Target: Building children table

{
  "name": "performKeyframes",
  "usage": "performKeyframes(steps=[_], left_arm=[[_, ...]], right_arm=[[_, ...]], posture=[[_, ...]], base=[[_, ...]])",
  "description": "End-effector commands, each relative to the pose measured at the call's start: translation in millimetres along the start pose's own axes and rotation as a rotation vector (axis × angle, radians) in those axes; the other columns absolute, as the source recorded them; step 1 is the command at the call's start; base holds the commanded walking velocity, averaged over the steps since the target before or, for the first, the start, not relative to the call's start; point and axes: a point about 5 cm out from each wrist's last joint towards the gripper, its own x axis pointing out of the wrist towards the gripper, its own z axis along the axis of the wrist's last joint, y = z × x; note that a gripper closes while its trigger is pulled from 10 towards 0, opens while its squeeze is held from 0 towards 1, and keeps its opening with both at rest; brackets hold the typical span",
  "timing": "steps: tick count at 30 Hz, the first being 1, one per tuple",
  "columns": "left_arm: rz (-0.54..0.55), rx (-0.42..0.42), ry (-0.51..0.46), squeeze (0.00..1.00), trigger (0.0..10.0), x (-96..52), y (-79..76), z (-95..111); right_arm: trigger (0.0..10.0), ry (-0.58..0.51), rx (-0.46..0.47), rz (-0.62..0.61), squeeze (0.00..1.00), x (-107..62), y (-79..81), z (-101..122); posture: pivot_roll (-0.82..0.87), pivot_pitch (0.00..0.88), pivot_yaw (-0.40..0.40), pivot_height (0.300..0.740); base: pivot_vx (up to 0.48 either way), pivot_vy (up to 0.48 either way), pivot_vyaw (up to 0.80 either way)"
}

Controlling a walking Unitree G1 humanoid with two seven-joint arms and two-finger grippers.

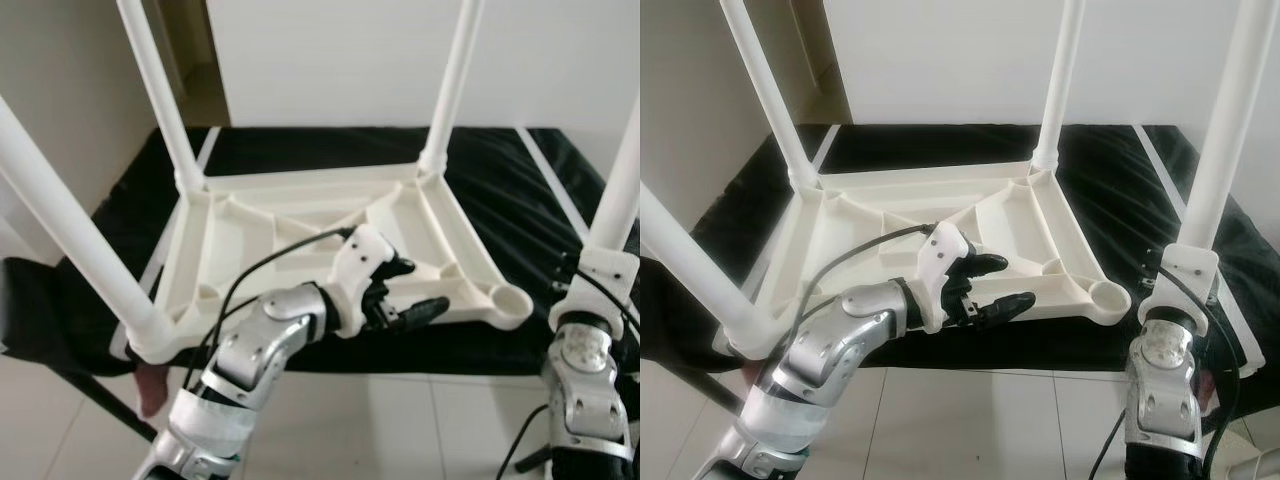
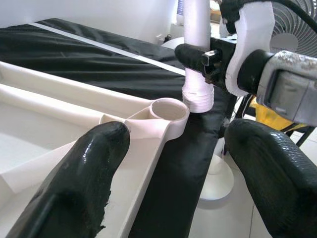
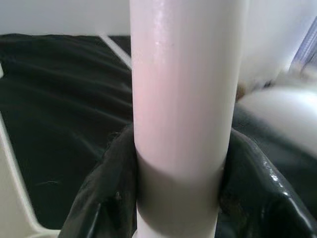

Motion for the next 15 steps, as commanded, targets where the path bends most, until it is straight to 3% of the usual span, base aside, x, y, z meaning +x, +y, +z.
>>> performKeyframes(steps=[1,3,5,6,8,15], left_arm=[[0.057,-0.002,0.009,0.0,10.0,-1.6,6.1,0.9],[0.056,-0.003,0.009,0.0,10.0,-1.6,5.9,1.0],[0.056,-0.003,0.008,0.0,10.0,-1.7,5.8,1.0],[0.056,-0.007,0.007,0.0,10.0,-1.7,5.8,1.1],[0.056,-0.009,0.006,0.0,10.0,-1.5,5.7,1.1],[0.053,-0.014,0.006,0.0,10.0,-1.1,4.4,0.8]], right_arm=[[10.0,0.005,0.036,-0.002,0.0,1.0,-1.4,4.5],[10.0,0.032,0.122,-0.008,0.0,3.1,-2.5,9.9],[10.0,0.037,0.142,-0.011,0.0,3.5,-3.0,11.7],[10.0,0.1,0.21,-0.013,0.0,5.1,-4.6,11.3],[10.0,0.143,0.258,-0.004,0.0,6.2,-5.0,10.2],[10.0,0.15,0.221,0.001,0.0,9.0,-10.5,14.1]], posture=[[-0.04,0.044,0.024,0.74],[-0.04,0.046,0.025,0.74],[-0.04,0.046,0.024,0.74],[-0.04,0.047,0.025,0.74],[-0.04,0.047,0.025,0.74],[-0.04,0.052,0.022,0.74]], base=[[0.0,0.0,0.0],[0.0,0.0,0.0],[0.0,0.0,0.0],[0.0,0.0,0.0],[0.0,0.0,0.0],[0.0,0.0,0.0]])
